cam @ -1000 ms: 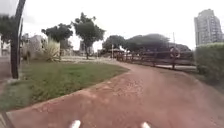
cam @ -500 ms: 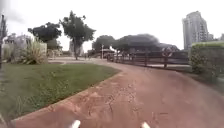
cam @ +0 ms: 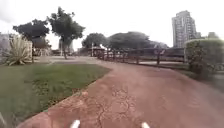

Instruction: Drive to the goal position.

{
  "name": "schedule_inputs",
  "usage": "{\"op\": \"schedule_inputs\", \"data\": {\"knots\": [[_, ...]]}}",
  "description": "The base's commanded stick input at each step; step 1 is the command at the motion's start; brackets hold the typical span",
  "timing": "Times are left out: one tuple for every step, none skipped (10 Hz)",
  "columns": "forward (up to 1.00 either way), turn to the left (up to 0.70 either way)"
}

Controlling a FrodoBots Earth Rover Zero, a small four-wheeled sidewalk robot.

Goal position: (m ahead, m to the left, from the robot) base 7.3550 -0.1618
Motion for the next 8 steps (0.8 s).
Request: {"op": "schedule_inputs", "data": {"knots": [[0.70, -0.34], [0.70, -0.34], [0.70, -0.30], [0.70, -0.14], [0.70, -0.03], [0.70, -0.01], [0.70, 0.00], [0.70, 0.00]]}}
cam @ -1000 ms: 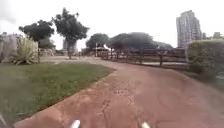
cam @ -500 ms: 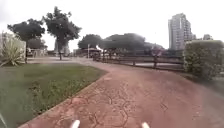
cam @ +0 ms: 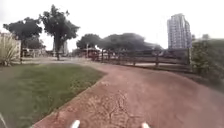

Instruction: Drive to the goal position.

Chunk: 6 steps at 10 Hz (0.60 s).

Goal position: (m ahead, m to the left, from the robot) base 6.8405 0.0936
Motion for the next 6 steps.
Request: {"op": "schedule_inputs", "data": {"knots": [[0.70, 0.00], [0.70, -0.33], [0.70, -0.23], [0.70, 0.00], [0.70, 0.00], [0.70, 0.00]]}}
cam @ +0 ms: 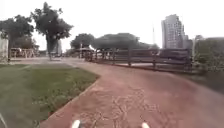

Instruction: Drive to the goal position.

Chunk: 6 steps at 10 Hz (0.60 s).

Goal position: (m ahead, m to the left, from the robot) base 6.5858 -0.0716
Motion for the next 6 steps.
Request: {"op": "schedule_inputs", "data": {"knots": [[0.70, 0.00], [0.70, 0.00], [0.70, 0.00], [0.70, 0.00], [0.70, 0.00], [0.70, 0.01]]}}
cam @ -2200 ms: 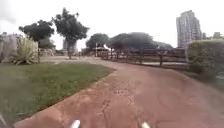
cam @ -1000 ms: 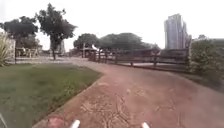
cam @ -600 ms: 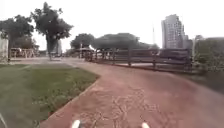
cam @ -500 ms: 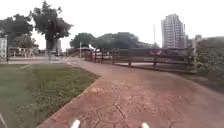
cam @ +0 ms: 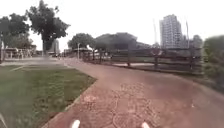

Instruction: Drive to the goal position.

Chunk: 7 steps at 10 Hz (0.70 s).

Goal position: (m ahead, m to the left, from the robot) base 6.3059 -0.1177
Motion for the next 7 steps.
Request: {"op": "schedule_inputs", "data": {"knots": [[0.70, 0.00], [0.70, 0.00], [0.70, 0.00], [0.70, 0.00], [0.70, 0.00], [0.70, 0.00], [0.70, 0.01]]}}
